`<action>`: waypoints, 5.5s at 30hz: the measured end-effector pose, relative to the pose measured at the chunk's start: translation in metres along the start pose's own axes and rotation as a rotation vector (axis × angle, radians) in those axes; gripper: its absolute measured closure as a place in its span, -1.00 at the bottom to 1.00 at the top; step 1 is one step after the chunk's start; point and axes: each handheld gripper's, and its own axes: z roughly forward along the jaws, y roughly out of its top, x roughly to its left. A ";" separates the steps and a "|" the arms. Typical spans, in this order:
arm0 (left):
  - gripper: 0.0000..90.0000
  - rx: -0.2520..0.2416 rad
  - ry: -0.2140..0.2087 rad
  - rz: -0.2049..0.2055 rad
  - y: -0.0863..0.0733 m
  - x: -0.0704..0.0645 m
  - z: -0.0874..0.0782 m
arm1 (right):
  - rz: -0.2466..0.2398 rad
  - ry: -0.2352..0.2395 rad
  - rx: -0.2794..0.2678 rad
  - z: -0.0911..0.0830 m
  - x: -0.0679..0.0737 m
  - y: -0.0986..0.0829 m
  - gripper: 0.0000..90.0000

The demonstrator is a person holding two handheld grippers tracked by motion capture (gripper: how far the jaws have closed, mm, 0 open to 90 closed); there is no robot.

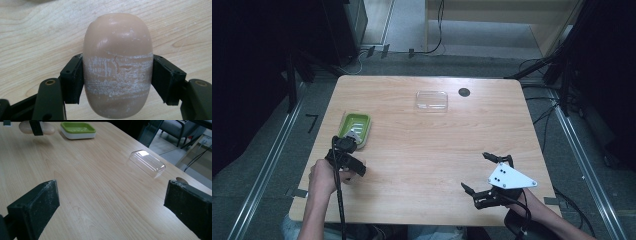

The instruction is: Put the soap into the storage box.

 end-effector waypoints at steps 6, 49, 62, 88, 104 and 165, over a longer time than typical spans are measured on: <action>-0.25 0.005 0.002 0.011 0.009 0.000 -0.002 | -0.002 0.001 0.003 0.000 0.000 0.000 -1.00; -0.25 0.003 0.012 0.013 0.044 0.012 -0.022 | -0.003 0.001 0.006 0.000 0.002 0.001 -1.00; -0.25 0.006 0.007 0.016 0.056 0.016 -0.023 | -0.002 0.002 0.005 0.000 0.002 0.001 -1.00; -0.25 -0.012 0.015 -0.009 0.075 0.034 -0.032 | -0.003 0.000 0.005 0.000 0.001 0.001 -1.00; -0.25 -0.024 0.010 -0.026 0.089 0.043 -0.028 | -0.001 0.000 0.004 0.000 0.001 0.001 -1.00; -0.25 -0.083 0.055 -0.131 0.114 0.073 0.010 | -0.003 0.001 0.007 0.000 0.001 0.001 -1.00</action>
